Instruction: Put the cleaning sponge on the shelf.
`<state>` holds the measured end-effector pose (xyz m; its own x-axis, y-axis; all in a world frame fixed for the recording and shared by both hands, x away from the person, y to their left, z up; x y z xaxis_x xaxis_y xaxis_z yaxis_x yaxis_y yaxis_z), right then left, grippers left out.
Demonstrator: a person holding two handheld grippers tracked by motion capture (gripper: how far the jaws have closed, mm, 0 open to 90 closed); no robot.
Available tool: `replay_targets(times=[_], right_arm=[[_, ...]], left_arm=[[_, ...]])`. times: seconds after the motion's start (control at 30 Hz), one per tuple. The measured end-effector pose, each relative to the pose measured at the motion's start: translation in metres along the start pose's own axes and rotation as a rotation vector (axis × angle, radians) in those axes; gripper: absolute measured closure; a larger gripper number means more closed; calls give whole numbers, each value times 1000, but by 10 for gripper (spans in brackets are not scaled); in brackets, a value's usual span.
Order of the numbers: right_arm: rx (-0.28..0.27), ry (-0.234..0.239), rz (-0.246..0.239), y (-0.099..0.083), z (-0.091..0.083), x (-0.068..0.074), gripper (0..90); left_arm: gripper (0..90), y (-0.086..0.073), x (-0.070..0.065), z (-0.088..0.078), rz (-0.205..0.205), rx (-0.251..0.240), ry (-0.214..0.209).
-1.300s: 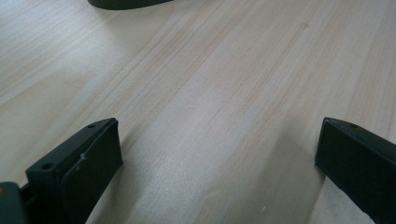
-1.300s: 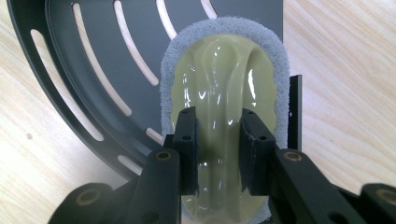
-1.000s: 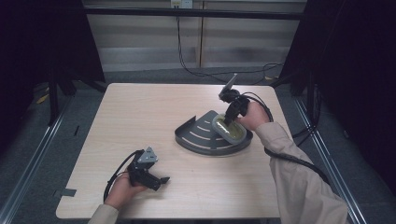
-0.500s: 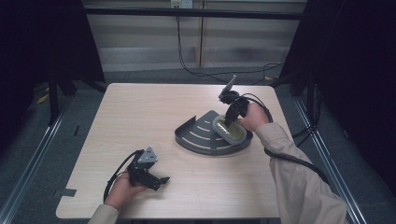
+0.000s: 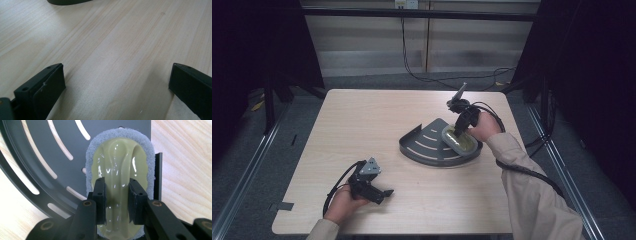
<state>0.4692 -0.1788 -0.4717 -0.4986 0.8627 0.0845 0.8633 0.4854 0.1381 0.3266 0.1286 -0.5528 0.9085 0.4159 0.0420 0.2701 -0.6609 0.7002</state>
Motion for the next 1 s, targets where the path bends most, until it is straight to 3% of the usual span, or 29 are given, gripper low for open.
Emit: replay_targets(times=[0.73,1.0], right_arm=[[22,2,6,-7,10,-6,712],[7,9,12,-8,10,-8,700]], left_arm=[[0,0,0,0,-3,-6,6],[0,0,0,0,-2,-6,5]])
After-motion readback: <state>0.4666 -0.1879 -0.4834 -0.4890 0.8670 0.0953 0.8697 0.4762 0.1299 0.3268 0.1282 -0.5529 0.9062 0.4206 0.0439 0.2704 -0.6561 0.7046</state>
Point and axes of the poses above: each handheld gripper's, and its own axes: z roughly forward along the jaws, y roughly out of its top, x roughly to its left, the point moved 6 cm from there along z, roughly forward along the jaws, and after that the axes turned 6 degrees about z, right-handed, at the moved point
